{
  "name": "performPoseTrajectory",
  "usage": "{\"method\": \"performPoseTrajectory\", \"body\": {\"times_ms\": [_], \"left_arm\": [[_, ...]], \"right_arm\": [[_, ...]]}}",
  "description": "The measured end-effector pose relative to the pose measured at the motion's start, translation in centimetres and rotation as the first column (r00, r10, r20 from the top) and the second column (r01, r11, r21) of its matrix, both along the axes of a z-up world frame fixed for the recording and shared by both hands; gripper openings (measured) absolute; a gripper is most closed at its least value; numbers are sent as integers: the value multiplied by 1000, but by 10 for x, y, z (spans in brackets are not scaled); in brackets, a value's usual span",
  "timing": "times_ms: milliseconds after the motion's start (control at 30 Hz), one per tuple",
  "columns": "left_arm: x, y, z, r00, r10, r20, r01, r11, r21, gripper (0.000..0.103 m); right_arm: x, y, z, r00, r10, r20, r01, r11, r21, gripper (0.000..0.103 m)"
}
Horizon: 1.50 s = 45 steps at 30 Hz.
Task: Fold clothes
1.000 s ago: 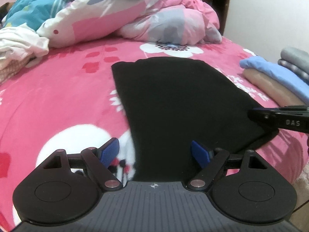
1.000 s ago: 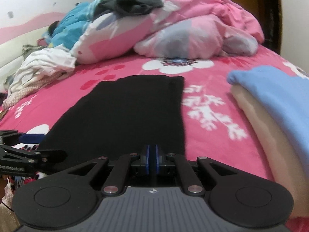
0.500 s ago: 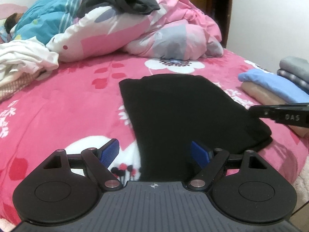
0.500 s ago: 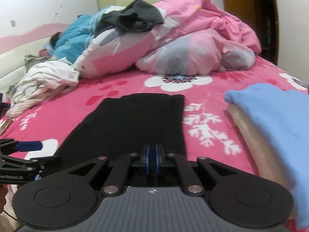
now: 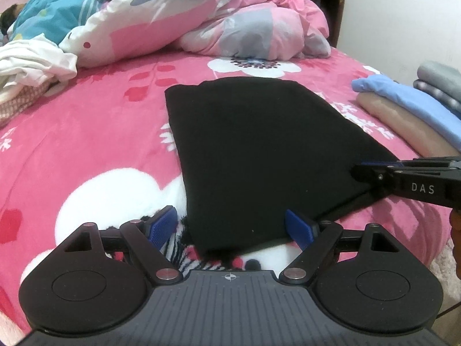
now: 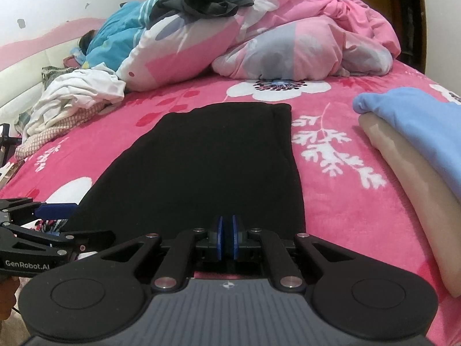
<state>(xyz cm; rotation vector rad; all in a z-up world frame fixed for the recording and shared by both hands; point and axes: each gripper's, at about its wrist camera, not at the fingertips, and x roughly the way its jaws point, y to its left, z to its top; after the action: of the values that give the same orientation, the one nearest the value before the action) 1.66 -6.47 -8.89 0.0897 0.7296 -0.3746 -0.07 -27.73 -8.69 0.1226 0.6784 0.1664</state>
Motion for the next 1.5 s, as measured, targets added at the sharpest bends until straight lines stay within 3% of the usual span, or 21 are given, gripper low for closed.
{"method": "performPoseTrajectory", "body": {"times_ms": [467, 700, 800, 967, 1100, 1200, 1367, 1500], "left_arm": [[-11, 4, 1, 1000, 20, -9, -20, 1000, -3, 85], [-25, 17, 18, 995, 57, 88, -57, 998, -1, 85], [-25, 19, 31, 989, 50, 136, -49, 999, -9, 85], [-10, -7, 40, 989, -8, 151, 4, 1000, 28, 85], [4, -25, 29, 995, -50, 92, 47, 998, 30, 85], [10, -27, 14, 998, -48, 39, 46, 997, 66, 85], [3, -15, 8, 999, -31, 22, 31, 999, 37, 85], [-7, -16, 17, 994, -70, 81, 68, 997, 27, 85]], "right_arm": [[-18, -2, 1, 1000, -13, 6, 13, 999, -30, 7], [-42, -13, 13, 997, -73, -7, 72, 995, -67, 11], [-49, -18, 25, 996, -84, 33, 86, 995, -54, 12], [-27, -9, 33, 995, -46, 84, 50, 998, -46, 12], [-10, -2, 20, 997, -23, 68, 28, 998, -63, 12], [-14, -5, 1, 999, -45, 22, 47, 991, -128, 12], [-47, -35, 12, 993, -114, 25, 115, 992, -45, 14], [-56, -59, 24, 984, -174, 45, 172, 984, 49, 16]]}}
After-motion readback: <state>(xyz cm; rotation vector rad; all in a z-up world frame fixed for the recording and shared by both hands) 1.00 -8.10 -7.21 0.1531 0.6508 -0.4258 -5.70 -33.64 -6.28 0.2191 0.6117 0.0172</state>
